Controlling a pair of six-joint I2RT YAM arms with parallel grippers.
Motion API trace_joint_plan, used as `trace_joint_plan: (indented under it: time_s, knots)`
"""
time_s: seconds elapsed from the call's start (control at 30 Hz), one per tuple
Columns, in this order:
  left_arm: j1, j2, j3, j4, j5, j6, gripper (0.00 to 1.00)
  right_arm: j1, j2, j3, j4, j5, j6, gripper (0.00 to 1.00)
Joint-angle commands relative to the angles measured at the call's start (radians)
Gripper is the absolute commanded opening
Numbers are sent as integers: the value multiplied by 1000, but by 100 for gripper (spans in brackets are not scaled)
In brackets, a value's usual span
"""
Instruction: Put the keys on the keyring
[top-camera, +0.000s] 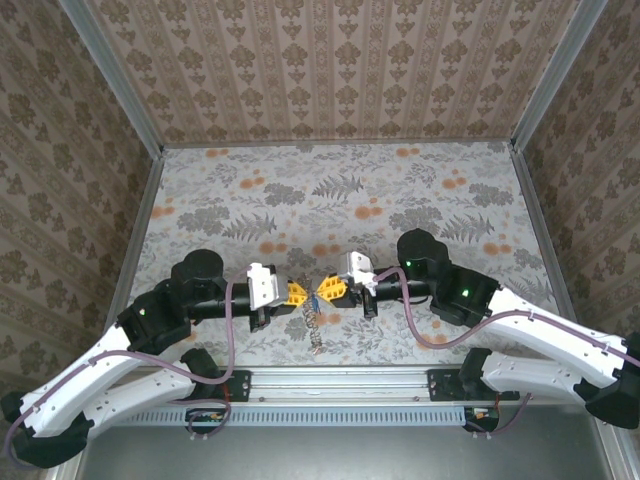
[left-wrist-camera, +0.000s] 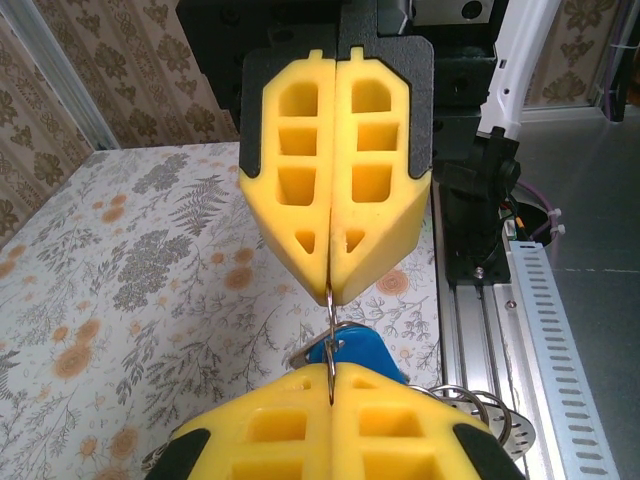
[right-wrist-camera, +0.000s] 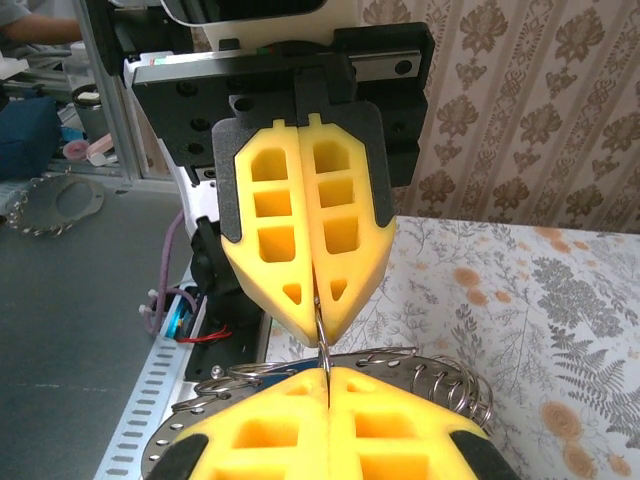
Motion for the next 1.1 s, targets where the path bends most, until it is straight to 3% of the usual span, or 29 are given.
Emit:
trace_joint_plan:
  time_s: [0.0,1.07]
  knots:
    - [-10,-17,21,46,10,5,0,5,-25,-12,26,27,8,0]
    - [-11,-22,20,49,4,6,0,6,-11,-22,45,-17,24,0]
